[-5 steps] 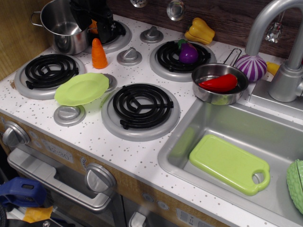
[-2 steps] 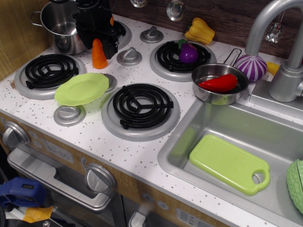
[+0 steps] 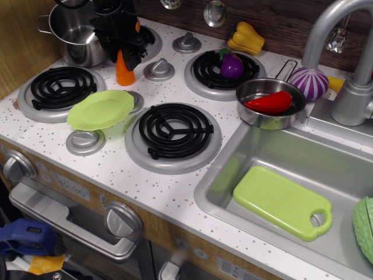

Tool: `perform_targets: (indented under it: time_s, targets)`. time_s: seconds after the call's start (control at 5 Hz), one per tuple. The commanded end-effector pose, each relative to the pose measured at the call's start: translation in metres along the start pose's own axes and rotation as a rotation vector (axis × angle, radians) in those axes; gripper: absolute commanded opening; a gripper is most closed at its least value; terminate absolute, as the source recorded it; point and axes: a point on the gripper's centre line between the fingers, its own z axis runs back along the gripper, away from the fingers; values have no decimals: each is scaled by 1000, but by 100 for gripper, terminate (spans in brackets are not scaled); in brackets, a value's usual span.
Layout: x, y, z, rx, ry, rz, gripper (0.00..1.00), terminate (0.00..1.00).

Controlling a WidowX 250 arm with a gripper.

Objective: Put carrot on plate

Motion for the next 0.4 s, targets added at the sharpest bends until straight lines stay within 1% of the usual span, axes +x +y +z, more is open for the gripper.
perform_targets:
  time_s: [0.0,0.2]
  targets:
    - [2,4,17,21,-29,27,0,0]
    - [7,-2,41,33,13,44,0,0]
